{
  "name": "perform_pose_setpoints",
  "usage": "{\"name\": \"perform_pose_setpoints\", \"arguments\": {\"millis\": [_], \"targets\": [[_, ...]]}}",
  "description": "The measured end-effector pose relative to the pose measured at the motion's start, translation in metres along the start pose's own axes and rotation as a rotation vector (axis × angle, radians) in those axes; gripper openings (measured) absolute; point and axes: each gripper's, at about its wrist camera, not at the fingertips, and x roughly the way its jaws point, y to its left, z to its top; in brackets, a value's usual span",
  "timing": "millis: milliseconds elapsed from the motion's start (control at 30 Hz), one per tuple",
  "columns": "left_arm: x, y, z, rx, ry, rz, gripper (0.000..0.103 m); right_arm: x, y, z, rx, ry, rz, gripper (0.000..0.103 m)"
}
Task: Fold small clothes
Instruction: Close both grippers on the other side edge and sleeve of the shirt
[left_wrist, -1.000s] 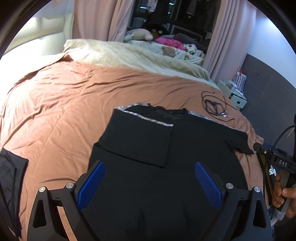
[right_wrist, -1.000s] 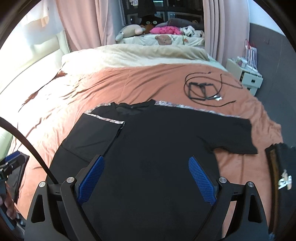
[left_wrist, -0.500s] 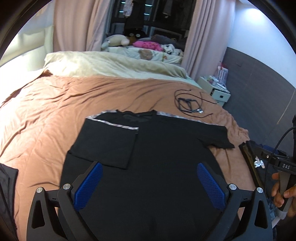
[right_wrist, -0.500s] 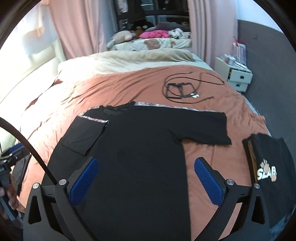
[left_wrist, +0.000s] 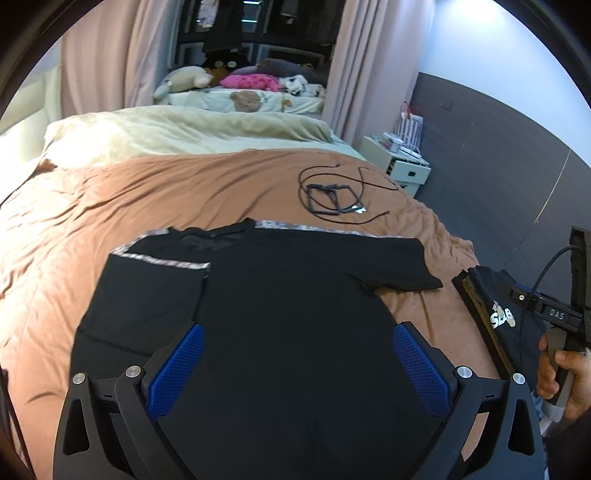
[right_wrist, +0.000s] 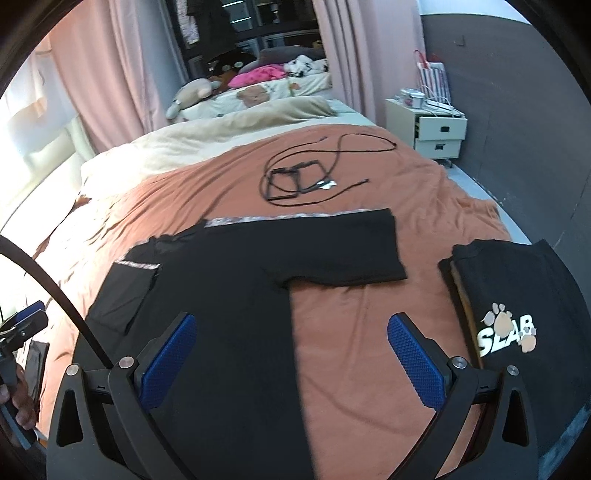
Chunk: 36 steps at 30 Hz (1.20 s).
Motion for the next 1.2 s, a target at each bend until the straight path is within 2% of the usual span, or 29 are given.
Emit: {"name": "perform_pose_setpoints", "arguments": {"millis": [133,233,533,767,1033,1200], "targets": [[0.028,-0.011,0.013,0.015,0.019,-0.016,0.098,0.028,-0.021,0.010,0.030,0.033,-0.007,0.079],[0.050,-0.017,0.022,0.022,0.031,-0.033,0.090,0.049,-0.038,0.023,0.063,0.054,-0.003,0.072],[0.129,-0.025,0.040,0.029,0.100,-0.075,0.063,0.120,-0.079,0.050,0.123,0.094,-0.016,0.056],[0.186,-0.024,0.048,0.041,0.146,-0.085,0.048,0.183,-0.102,0.070,0.145,0.127,-0.042,0.046],[0.244,-0.027,0.050,0.054,0.181,-0.107,0.036,0.244,-0.114,0.078,0.144,0.169,-0.104,0.034],[0.276,-0.033,0.049,0.065,0.205,-0.123,0.029,0.273,-0.125,0.078,0.160,0.182,-0.138,0.032]]}}
